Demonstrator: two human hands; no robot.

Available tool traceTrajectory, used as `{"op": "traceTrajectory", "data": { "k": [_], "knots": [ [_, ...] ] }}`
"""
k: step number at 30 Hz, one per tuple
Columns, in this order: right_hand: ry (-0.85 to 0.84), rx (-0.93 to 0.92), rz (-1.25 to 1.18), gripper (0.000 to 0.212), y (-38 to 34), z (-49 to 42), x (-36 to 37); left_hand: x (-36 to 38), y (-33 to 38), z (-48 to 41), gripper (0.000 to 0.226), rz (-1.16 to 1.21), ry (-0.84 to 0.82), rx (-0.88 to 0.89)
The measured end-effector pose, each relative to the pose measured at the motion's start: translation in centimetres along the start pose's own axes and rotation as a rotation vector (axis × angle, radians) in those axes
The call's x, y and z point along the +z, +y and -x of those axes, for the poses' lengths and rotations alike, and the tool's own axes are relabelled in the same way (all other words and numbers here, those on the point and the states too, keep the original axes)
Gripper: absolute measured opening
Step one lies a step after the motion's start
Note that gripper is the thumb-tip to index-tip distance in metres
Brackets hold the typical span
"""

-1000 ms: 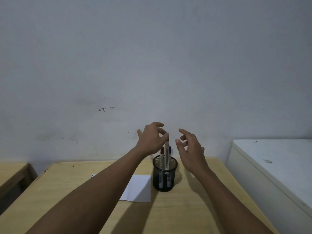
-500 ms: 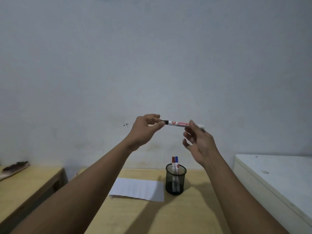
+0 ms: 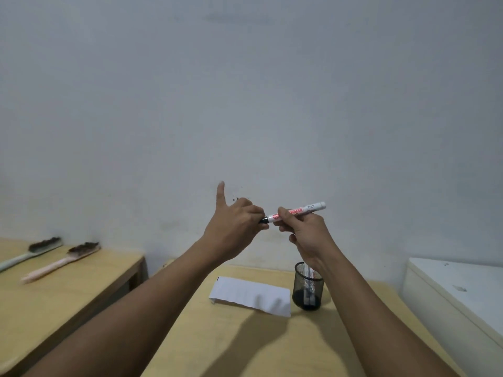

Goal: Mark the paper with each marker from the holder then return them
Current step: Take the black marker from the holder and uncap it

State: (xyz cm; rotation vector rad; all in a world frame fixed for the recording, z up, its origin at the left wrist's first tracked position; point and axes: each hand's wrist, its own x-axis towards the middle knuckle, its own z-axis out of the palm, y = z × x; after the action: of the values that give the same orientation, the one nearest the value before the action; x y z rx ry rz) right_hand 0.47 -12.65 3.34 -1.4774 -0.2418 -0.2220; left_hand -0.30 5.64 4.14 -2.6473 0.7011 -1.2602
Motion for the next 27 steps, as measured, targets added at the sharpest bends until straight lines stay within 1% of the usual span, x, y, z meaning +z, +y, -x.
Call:
{"op": "traceTrajectory", "data": {
  "k": [2, 5, 9, 11, 14, 16, 19, 21, 23, 25, 27],
  "knots": [
    [-0.020, 0.004, -0.003, 0.019, 0.7, -0.2, 0.6, 0.2, -0.6, 0.5, 0.026, 0.001, -0.073, -0.011],
    [-0.062, 0.015, -0.010, 0.018, 2.3, -0.7, 1.4, 0.9, -1.6, 1.2, 0.032, 0.122, -0.184, -0.061],
    [-0.152, 0.043, 0.049, 0.019, 4.5, -1.3, 2.1, 2.8, -3.6, 2.5, 0.028, 0.472, -0.348, -0.229],
    [-0.214, 0.065, 0.074, 0.016, 5.8, -1.7, 2.6, 4.2, -4.8, 3.4, 0.026, 0.650, -0.439, -0.287],
    [-0.296, 0.133, 0.060, 0.011, 7.9, -2.4, 3.4, 5.8, -6.5, 5.0, 0.029, 0.943, -0.601, -0.370],
    [-0.355, 0.192, 0.044, 0.011, 9.3, -3.1, 3.9, 6.6, -7.2, 6.0, 0.029, 1.133, -0.713, -0.436],
    [-0.448, 0.272, -0.005, 0.017, 11.4, -4.1, 4.6, 8.1, -8.1, 7.4, 0.033, 1.304, -0.816, -0.524],
    [-0.422, 0.307, -0.078, 0.017, 12.4, -5.0, 4.9, 9.2, -8.9, 8.3, 0.034, 1.320, -0.844, -0.568],
    [-0.342, 0.314, -0.107, 0.014, 13.4, -5.8, 5.0, 10.9, -9.3, 9.2, 0.029, 1.276, -0.800, -0.578],
    [-0.254, 0.273, -0.045, 0.012, 14.7, -6.4, 5.1, 13.3, -9.3, 10.2, 0.021, 1.114, -0.671, -0.566],
    [-0.172, 0.206, 0.062, 0.015, 16.2, -6.7, 5.6, 15.8, -8.9, 11.2, 0.021, 0.837, -0.549, -0.558]
  ]
}}
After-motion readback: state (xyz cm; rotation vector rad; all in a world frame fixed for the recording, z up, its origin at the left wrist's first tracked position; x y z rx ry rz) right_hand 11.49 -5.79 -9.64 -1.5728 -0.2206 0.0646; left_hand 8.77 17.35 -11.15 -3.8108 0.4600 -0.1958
